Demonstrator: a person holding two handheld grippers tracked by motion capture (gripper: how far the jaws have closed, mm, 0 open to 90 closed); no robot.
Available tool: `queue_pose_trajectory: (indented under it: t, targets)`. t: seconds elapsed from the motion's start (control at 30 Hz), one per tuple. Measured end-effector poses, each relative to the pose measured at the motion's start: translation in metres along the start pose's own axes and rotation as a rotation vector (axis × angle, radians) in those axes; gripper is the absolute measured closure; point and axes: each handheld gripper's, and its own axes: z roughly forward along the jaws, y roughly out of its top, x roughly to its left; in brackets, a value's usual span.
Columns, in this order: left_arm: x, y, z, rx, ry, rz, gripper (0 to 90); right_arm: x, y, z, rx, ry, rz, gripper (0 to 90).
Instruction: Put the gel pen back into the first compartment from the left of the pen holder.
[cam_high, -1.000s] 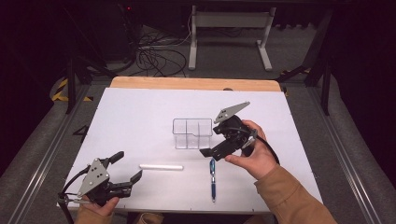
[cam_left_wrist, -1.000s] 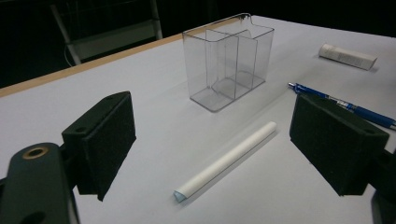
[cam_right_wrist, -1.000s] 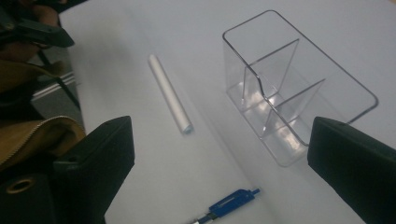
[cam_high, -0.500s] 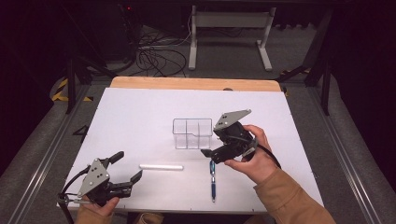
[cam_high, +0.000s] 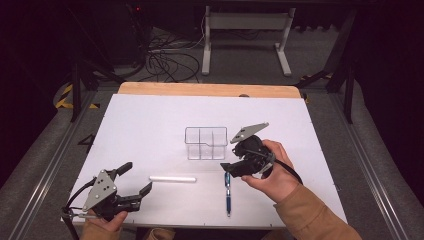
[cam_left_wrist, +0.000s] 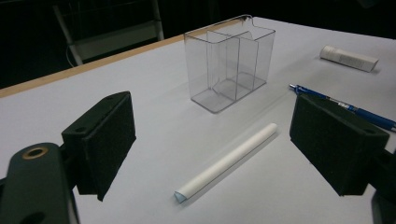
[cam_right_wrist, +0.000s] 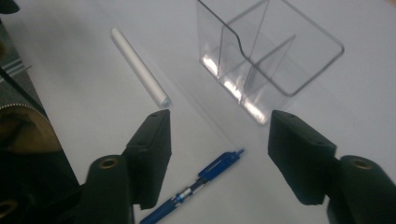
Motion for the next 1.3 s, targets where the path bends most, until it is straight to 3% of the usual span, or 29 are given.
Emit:
queue_pose_trajectory:
  t: [0.2,0.3,0.37,0.4,0.43,0.53,0.67,0.77,0.93,1.0,1.07,1.3]
  targets:
    - [0.000,0.000,0.000,0.000,0.001,-0.003,15.2,0.001,-0.011,0.004,0.010,-0.019,0.109,50.5]
    - [0.000,0.000,0.000,0.000,0.001,-0.002,15.3,0.004,-0.014,0.006,0.023,-0.044,0.133,50.6]
    - [0.000,0.000,0.000,0.001,0.000,-0.002,15.3,0.006,-0.016,0.007,0.015,-0.068,0.183,51.6]
    - [-0.001,0.000,0.000,0.002,0.000,-0.001,15.3,0.007,-0.017,0.007,0.020,-0.070,0.208,56.6]
    - [-0.001,0.000,0.000,0.002,0.000,-0.001,15.3,0.007,-0.018,0.006,0.020,-0.062,0.238,60.7]
    - [-0.001,0.000,0.000,0.001,0.000,-0.001,15.3,0.005,-0.021,0.005,-0.016,-0.013,0.291,61.1]
    - [0.000,0.000,0.000,0.002,0.001,0.000,15.2,0.004,-0.022,0.008,0.006,-0.011,0.315,61.6]
    - [0.000,0.000,0.001,0.003,0.003,0.006,15.3,0.002,-0.024,0.010,-0.022,-0.040,0.272,62.0]
    - [-0.001,0.000,0.000,0.002,0.003,0.001,15.2,0.000,-0.029,0.017,0.018,-0.007,0.333,61.2]
    - [-0.001,0.000,0.000,0.002,0.003,0.001,15.3,0.000,-0.031,0.021,0.067,0.017,0.381,58.6]
    - [-0.001,0.000,0.000,0.002,0.003,0.002,15.3,0.001,-0.033,0.025,0.104,0.029,0.382,58.0]
    - [-0.001,0.000,0.000,0.000,0.003,0.005,15.3,0.002,-0.036,0.034,0.123,0.058,0.442,57.7]
